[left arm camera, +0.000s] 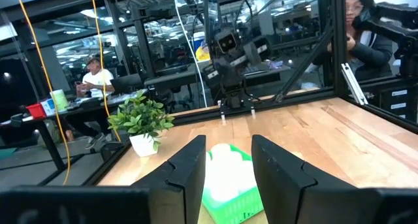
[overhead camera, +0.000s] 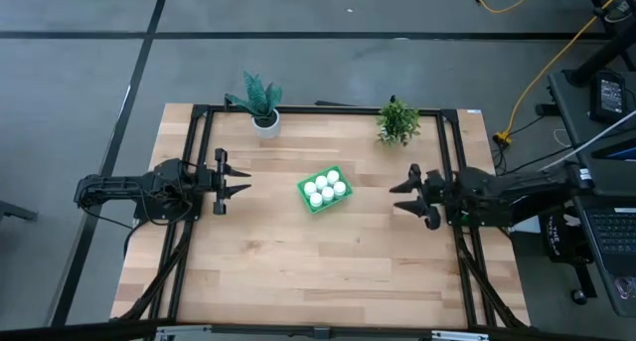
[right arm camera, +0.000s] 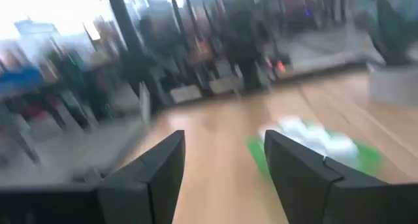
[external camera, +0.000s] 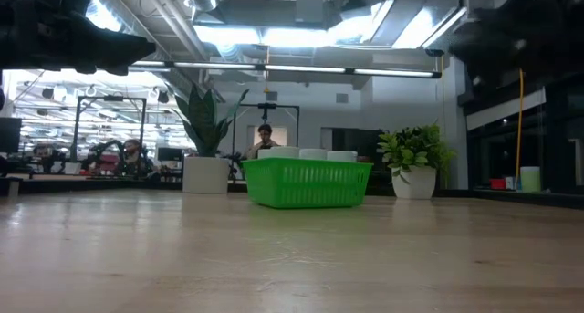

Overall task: Pick and place pill bottles into a basket
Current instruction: Return to Home Position

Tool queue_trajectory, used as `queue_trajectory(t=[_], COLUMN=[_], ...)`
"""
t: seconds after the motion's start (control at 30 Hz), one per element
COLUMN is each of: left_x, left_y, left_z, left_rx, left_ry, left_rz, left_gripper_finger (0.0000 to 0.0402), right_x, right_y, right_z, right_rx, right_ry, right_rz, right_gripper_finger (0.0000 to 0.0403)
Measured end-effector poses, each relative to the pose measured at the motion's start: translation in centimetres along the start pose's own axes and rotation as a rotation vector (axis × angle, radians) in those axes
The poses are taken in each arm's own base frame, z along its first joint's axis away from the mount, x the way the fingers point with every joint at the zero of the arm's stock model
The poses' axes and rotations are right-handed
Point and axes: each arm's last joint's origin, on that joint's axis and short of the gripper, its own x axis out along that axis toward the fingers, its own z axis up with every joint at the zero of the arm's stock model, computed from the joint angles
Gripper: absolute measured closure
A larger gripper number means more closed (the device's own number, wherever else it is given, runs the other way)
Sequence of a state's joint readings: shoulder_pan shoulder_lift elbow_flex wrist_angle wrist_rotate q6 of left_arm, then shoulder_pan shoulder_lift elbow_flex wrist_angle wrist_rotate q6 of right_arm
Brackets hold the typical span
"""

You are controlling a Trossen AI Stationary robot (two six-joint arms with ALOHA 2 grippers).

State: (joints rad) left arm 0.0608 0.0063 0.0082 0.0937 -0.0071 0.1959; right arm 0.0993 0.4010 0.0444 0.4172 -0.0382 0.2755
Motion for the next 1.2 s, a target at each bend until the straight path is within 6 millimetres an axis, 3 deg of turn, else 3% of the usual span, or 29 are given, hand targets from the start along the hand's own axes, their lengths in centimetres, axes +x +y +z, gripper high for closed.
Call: queue_trajectory(t=[0.13,0.37,0.73,1.2], left_x=[0.0,0.0,0.0,0.0], left_y=[0.0,0.0,0.0,0.0], left_z=[0.0,0.0,0.0,-0.1], left_rx=[0.000,0.000,0.000,0.000], left_ry=[0.000,0.000,0.007,0.007], left_rz=[0.000,0.000,-0.001,-0.001], left_gripper_finger=[0.0281,0.0285,0.0286,0.0283], right_x=[-0.9,-2.9,-2.8,-2.8], right_y=[-0.4,-0.3,-1.1,-1.1], right_z=[-0.3,0.7,-1.0,-1.0], right_rx=[-0.040,-0.091,-0.129,-0.178], right_ry=[0.123,-0.102,-0.001,-0.003], right_rz=[-0.063,-0.036,-0.136,-0.143], right_gripper_finger=[0.0202,0.0208,0.0209,0.0208])
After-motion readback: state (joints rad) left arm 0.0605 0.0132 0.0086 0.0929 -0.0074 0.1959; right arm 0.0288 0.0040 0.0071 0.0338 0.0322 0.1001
